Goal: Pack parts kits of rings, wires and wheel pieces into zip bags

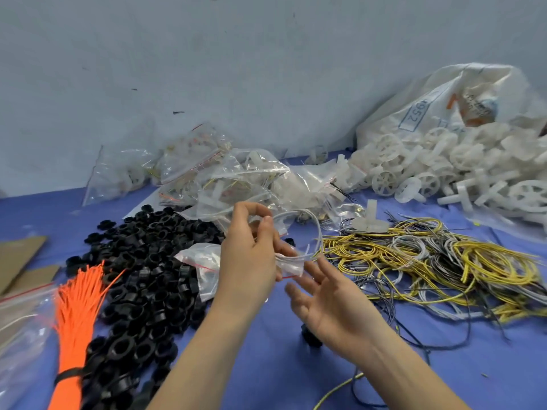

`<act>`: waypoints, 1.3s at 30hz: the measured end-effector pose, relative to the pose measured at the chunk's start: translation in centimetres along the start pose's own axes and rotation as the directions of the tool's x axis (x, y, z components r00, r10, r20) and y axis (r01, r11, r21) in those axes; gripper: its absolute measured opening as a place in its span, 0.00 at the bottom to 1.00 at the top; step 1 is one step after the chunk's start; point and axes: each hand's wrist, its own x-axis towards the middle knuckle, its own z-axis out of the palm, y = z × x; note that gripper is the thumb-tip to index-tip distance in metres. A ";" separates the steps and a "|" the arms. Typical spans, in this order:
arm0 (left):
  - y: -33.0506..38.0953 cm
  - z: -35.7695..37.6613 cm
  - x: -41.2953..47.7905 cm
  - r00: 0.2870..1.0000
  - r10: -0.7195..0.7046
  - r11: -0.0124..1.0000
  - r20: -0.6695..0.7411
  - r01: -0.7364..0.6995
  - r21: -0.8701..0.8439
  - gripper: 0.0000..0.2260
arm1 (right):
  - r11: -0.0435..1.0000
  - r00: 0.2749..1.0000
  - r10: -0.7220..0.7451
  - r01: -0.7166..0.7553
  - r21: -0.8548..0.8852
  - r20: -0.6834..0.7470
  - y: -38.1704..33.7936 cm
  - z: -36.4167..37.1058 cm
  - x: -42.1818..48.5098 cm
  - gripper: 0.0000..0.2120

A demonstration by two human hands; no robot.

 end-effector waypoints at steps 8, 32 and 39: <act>-0.3 -0.1 0.0 0.996 -0.084 0.996 0.037 0.082 0.042 0.08 | 0.998 0.998 -0.057 0.057 -0.001 -0.032 -1.3 -0.4 -0.6 0.14; 0.2 -1.0 0.1 0.996 0.060 0.986 -0.059 -0.050 0.162 0.09 | 0.940 0.947 -0.322 0.316 -0.126 -0.022 -0.6 0.6 -1.4 0.15; -0.3 -1.3 0.2 1.000 -0.019 0.987 0.004 0.018 0.158 0.12 | 0.776 0.793 -0.590 0.503 -0.382 -0.153 -1.5 0.0 -1.7 0.12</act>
